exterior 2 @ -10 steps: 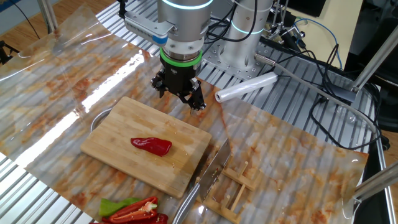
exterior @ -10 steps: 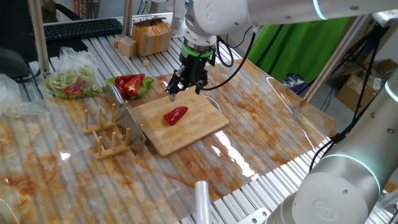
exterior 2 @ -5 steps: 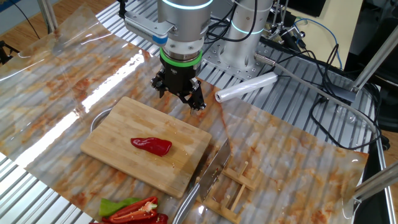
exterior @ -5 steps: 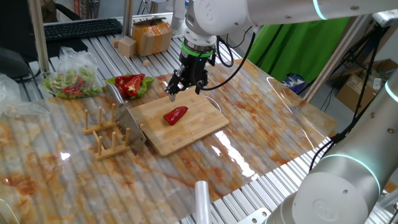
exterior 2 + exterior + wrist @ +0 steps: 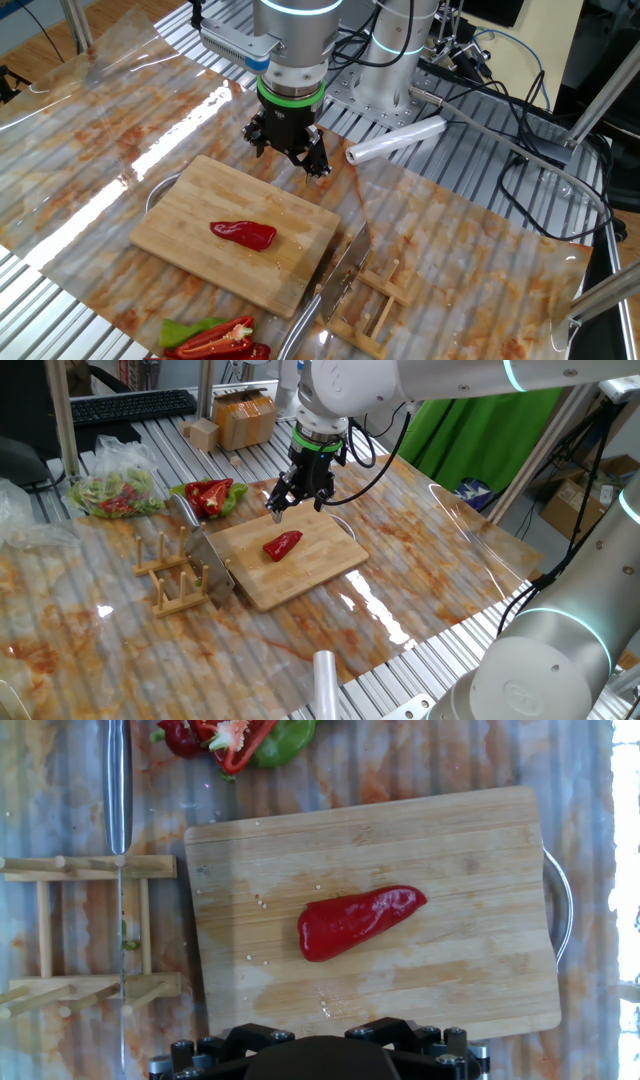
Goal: Chop the chili peppers
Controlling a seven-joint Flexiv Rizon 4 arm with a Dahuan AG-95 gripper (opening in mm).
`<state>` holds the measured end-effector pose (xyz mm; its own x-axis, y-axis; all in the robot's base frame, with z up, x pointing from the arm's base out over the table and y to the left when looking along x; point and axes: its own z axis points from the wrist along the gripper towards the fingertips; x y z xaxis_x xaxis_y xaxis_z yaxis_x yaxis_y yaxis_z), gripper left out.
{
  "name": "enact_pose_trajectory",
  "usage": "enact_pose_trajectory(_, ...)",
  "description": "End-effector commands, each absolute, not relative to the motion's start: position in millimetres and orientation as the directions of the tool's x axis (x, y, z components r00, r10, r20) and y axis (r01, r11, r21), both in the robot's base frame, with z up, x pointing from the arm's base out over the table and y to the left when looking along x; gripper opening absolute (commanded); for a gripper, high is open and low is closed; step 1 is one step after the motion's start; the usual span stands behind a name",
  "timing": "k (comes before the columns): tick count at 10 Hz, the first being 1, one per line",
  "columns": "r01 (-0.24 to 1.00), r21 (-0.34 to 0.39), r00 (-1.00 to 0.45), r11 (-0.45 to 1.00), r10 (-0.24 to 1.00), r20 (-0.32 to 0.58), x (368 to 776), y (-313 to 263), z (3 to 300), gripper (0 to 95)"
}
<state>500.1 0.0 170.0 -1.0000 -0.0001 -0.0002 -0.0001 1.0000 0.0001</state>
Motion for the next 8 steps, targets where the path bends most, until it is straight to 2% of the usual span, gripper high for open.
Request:
enact_pose_trajectory(1, 0.076, 0.014, -0.997, 0.997, 0.076, -0.022, 500.0, 0.0, 170.0, 19.0)
enact_pose_trajectory(8, 0.055, 0.036, -0.998, 0.998, 0.056, -0.021, 499.6, 0.3, 169.9, 19.0)
